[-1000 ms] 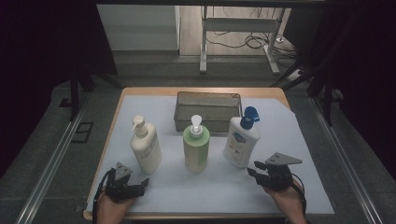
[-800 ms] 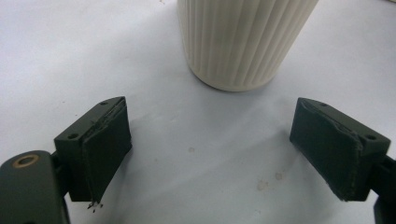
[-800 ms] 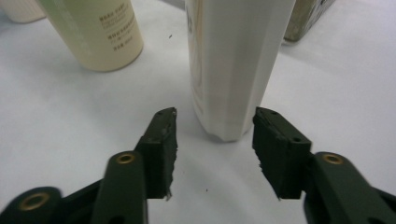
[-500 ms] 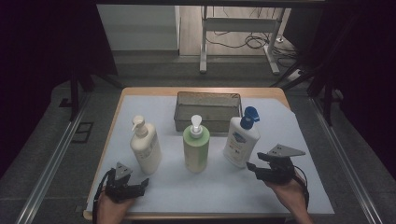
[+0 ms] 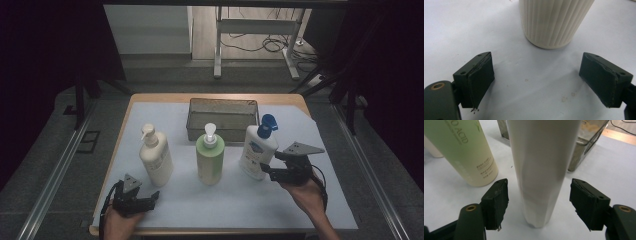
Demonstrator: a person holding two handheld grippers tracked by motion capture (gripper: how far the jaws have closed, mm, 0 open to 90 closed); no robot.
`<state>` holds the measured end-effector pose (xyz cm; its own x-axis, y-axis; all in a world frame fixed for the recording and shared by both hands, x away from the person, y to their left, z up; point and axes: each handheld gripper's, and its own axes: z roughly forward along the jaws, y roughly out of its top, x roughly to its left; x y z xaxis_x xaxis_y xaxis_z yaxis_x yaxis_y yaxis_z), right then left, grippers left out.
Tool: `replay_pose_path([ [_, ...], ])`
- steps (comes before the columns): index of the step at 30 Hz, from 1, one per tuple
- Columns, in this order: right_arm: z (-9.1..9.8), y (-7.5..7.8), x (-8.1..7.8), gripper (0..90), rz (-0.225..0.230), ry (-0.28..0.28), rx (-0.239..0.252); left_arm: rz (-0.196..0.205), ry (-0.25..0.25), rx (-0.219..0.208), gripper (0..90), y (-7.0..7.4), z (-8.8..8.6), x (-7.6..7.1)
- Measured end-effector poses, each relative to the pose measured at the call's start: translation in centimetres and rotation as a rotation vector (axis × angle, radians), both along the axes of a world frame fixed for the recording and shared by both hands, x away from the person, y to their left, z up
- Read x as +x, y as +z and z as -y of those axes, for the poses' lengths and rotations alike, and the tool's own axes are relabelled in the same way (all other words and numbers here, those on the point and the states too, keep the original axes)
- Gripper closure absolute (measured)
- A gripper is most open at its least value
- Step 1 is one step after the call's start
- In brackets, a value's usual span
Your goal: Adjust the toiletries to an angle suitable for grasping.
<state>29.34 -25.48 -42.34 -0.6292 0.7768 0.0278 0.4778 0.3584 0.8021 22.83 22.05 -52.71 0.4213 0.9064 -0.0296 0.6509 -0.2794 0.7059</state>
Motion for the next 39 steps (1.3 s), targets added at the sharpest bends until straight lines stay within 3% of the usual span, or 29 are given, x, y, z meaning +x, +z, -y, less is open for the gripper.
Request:
replay_pose_path([
  [22, -2.5, 0.2, 2.8, 29.8, 0.002, 0.017, -0.011, -0.002, -0.002, 0.002, 12.2, 0.0, 0.0, 0.0],
  [39, -3.3, 0.3, 3.6, 38.2, 0.024, 0.010, -0.014, -0.002, -0.003, 0.003, 12.2, 0.0, 0.0, 0.0],
])
